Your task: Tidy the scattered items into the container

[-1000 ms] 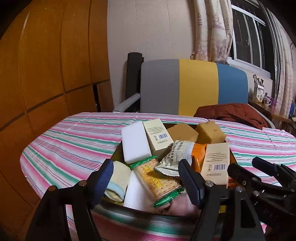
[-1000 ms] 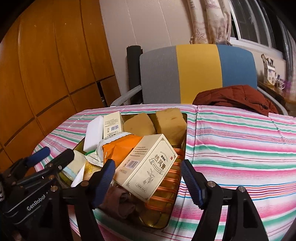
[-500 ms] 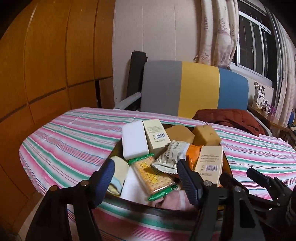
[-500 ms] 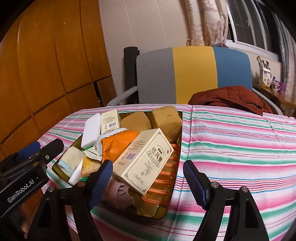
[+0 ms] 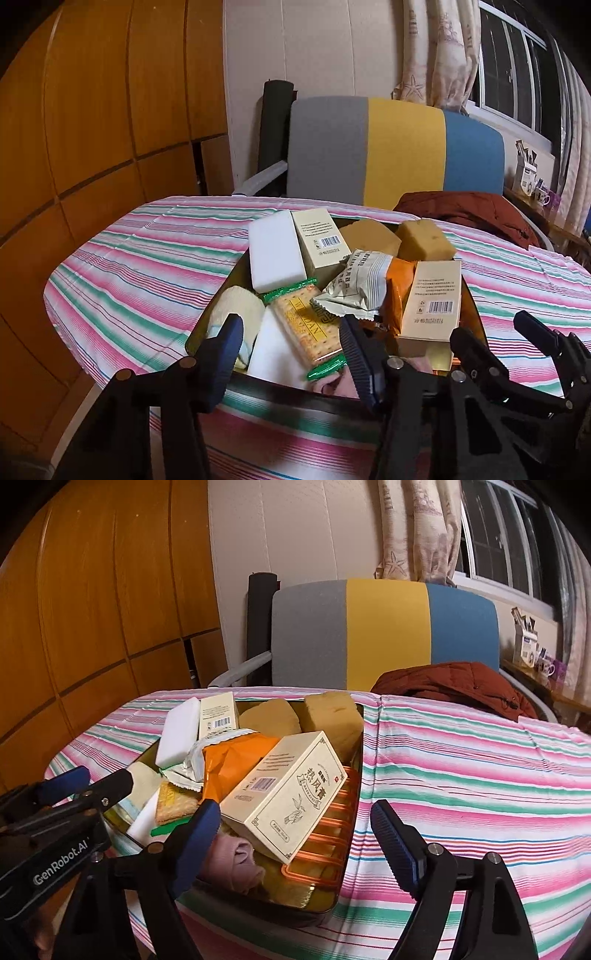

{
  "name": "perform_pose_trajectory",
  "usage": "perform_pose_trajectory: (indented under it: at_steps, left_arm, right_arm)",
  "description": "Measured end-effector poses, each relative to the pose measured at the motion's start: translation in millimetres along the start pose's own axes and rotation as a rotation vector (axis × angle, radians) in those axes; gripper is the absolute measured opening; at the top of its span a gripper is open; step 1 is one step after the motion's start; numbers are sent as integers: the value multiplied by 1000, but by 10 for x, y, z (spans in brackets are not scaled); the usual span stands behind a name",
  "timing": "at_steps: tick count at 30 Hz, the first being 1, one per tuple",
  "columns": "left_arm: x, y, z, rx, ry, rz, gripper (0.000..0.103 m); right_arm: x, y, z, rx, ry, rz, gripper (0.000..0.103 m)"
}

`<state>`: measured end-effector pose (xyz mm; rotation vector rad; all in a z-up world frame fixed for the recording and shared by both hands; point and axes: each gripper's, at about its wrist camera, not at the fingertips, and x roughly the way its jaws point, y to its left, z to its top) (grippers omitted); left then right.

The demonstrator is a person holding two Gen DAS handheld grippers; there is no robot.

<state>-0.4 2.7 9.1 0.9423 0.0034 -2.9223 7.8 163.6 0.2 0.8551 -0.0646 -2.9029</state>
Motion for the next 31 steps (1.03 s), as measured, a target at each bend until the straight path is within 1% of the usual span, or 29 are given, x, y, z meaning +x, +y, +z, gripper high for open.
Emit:
perform_pose_trajectory:
  at_steps: [6,8,9,10,13,21,26,31]
  left_arm:
    - [24,6,-11,3,11,-10,55]
    - [18,3,-14,9,6,-7,55]
    - [13,6,-13,8,5,-12,53]
    - [9,10,-10,7,4,-17,51]
    - [5,21,-2,5,5,-28,50]
    - [-21,35,6,1,-8,-25,46]
    - [-45,51,7,-2,-17,-28,46]
    - [-33,70,3,-12,0,-49,46]
  right_arm:
    - [-17,59,7,-46,-12,-43,84]
    - [-21,68,10,-54,-13,-51,84]
    - [-21,71,12,-57,-12,-56,84]
    - [-21,73,13,-58,-12,-57,84]
    - [-33,75,16,-61,-12,-57,84]
    - [-54,96,21,-65,-17,-59,85]
    - [-67,115,30,-71,-25,-61,85]
    - [-82,117,35,-73,-33,-67,86]
